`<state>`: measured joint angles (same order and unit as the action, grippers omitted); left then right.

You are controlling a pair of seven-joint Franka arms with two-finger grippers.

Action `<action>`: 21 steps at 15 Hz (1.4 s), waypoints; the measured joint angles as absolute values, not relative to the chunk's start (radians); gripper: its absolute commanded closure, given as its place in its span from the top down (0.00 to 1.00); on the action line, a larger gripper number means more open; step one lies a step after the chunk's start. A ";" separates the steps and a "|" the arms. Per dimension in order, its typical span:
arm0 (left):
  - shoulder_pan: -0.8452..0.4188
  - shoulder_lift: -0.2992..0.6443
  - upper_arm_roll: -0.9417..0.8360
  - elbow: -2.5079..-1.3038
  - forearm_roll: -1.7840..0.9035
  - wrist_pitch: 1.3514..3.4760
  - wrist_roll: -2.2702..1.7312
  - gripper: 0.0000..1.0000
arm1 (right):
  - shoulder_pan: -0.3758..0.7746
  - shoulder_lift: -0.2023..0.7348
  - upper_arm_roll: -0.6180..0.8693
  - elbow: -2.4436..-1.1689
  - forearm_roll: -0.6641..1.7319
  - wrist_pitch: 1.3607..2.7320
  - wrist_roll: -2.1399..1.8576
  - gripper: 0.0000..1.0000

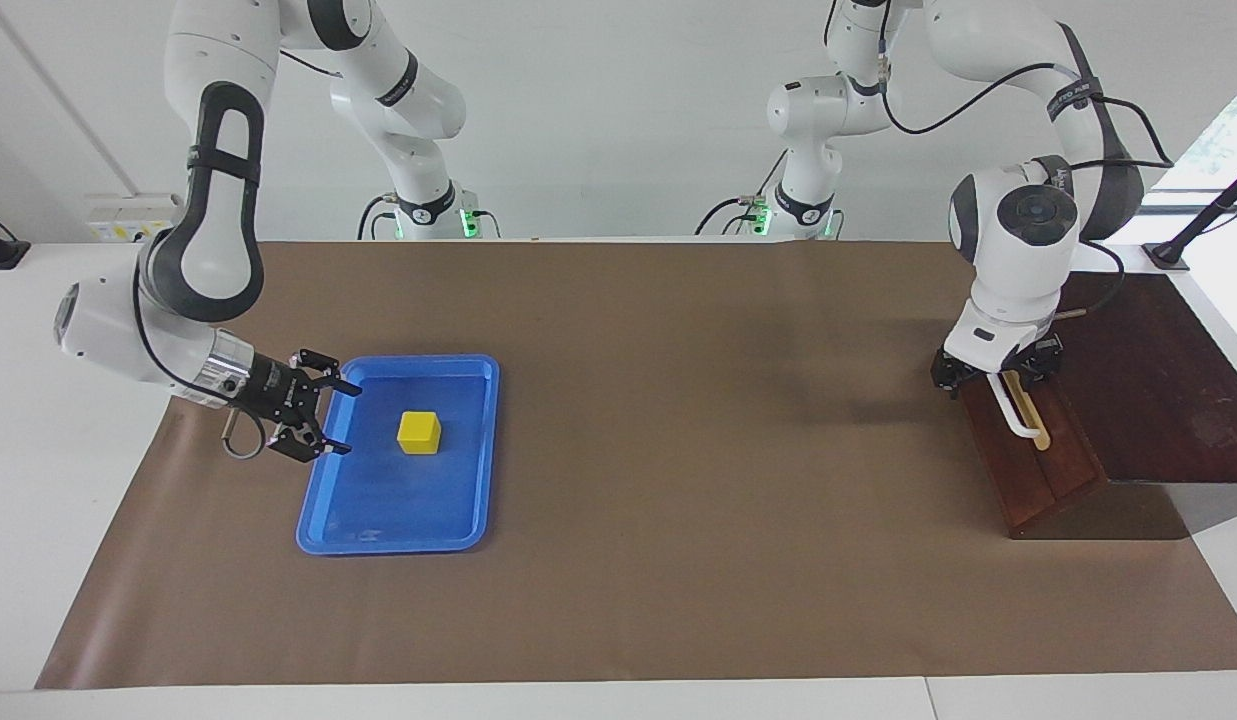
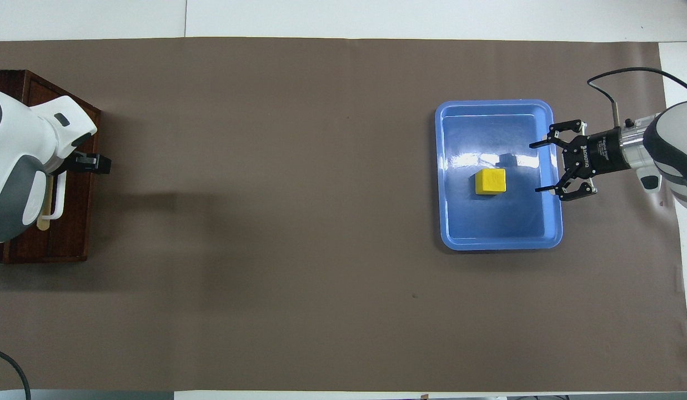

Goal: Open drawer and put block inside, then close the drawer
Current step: 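Pull the drawer open with the left gripper while the right gripper reaches the cube, then pull the drawer farther open with the left gripper while the right gripper grasps the cube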

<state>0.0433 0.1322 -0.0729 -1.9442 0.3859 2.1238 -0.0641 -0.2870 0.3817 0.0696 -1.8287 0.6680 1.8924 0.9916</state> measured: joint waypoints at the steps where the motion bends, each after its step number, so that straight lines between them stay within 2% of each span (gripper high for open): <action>1: 0.046 0.133 -0.073 -1.952 0.386 2.138 -0.064 1.00 | -0.287 0.382 0.070 -1.843 0.688 1.896 0.972 1.00; 12: 0.047 0.187 -0.078 -1.968 0.392 2.224 -0.124 1.00 | -0.275 0.383 0.081 -1.962 0.772 2.026 0.924 1.00; 17: -0.028 0.187 -0.087 -1.968 0.393 2.224 -0.261 1.00 | -0.202 0.383 0.082 -1.996 0.844 2.103 0.912 1.00; 21: -0.069 0.187 -0.088 -1.967 0.393 2.218 -0.321 1.00 | -0.188 0.383 0.082 -2.011 0.848 2.138 0.912 1.00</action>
